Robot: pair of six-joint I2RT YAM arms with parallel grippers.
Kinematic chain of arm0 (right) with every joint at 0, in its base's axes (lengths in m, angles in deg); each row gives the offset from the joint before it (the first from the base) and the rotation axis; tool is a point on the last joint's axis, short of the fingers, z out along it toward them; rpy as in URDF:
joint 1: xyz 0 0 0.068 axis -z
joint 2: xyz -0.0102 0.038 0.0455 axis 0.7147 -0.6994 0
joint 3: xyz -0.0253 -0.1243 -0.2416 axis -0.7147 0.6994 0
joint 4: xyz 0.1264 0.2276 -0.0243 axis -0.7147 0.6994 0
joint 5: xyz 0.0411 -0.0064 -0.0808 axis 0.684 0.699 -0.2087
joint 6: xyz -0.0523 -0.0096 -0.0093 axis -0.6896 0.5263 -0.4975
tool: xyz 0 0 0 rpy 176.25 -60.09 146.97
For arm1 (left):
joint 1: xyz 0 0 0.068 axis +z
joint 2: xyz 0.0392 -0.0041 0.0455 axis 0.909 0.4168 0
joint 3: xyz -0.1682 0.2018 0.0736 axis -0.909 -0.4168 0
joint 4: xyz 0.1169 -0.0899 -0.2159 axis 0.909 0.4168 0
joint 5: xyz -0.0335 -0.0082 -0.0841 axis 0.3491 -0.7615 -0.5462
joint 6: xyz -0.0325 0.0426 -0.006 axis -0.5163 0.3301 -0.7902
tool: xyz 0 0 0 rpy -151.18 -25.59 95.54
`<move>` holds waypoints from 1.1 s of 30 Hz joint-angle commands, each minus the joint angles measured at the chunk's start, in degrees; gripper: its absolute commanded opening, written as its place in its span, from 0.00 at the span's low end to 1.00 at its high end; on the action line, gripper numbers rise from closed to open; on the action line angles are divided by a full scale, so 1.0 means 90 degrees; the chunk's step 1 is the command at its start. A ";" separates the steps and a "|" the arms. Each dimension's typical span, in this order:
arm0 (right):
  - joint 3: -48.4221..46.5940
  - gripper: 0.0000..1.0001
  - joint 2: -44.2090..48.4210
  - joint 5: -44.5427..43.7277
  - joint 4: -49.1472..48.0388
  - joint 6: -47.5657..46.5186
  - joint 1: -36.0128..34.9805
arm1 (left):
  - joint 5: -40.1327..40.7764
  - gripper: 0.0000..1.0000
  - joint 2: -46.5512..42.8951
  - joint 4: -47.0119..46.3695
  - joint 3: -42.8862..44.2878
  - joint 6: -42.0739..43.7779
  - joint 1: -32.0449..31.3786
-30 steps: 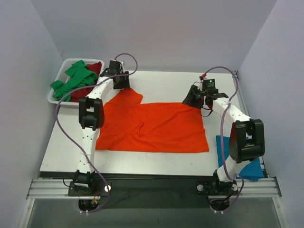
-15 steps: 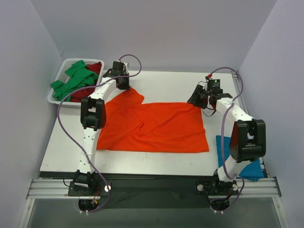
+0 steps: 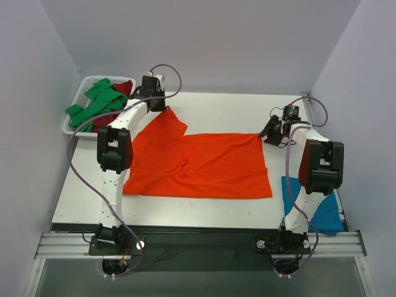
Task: Fold and stack the t-shirts
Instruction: Grap the side of the flattened tshirt furthest away from the robot with both arms
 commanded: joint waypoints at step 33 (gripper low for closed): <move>-0.1016 0.32 -0.1025 -0.0193 0.0404 0.0917 0.0480 | -0.0236 0.02 -0.0819 -0.0716 0.0109 -0.0041 0.0145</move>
